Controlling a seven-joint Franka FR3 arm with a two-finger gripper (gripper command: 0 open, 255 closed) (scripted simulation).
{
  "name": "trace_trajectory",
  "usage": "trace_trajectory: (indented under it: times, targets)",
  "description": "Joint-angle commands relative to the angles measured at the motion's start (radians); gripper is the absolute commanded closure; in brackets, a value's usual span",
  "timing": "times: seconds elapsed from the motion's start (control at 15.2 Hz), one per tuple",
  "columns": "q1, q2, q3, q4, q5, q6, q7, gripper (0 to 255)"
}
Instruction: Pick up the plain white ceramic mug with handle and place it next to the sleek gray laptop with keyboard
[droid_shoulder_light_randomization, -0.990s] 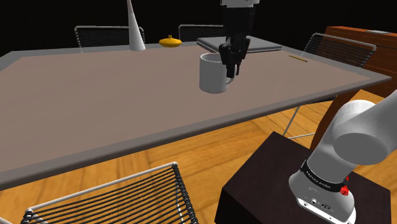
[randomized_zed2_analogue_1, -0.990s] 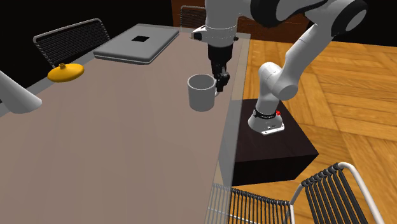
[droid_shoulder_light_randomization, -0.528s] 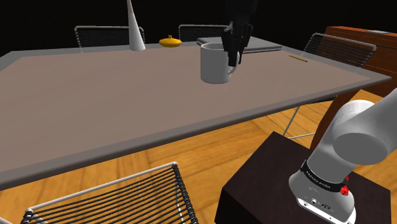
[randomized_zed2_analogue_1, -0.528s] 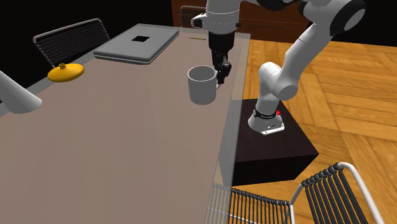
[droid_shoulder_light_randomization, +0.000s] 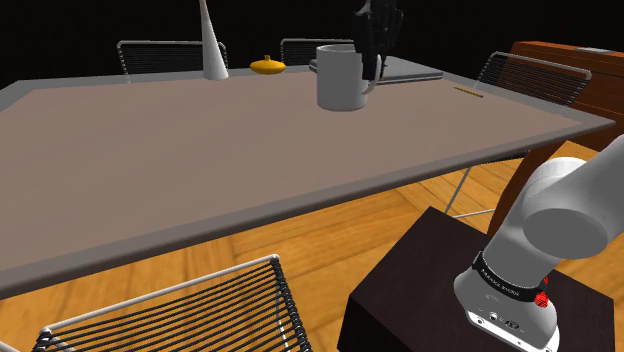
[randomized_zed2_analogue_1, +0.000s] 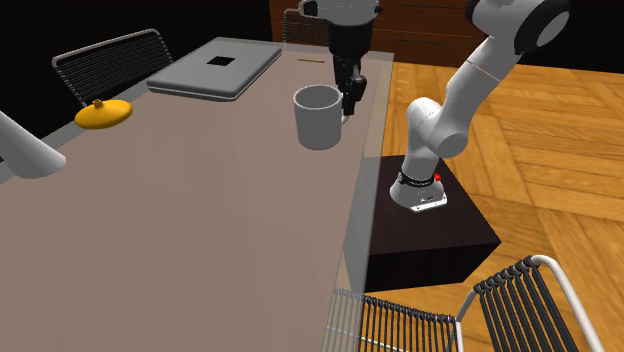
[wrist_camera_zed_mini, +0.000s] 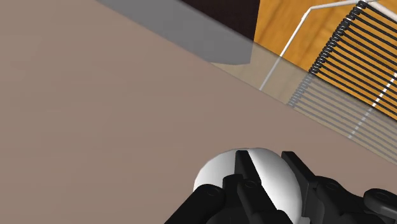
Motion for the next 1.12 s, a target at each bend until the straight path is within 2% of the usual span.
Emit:
trace_trajectory:
  times: [0.0, 0.66, 1.06]
  targets:
    - [-0.001, 0.013, 0.0, 0.042, -0.003, -0.029, 0.003, 255]
    - [-0.008, 0.09, 0.005, 0.253, -0.016, -0.163, 0.021, 255]
    - [-0.048, 0.057, -0.112, 0.212, -0.065, -0.165, -0.147, 255]
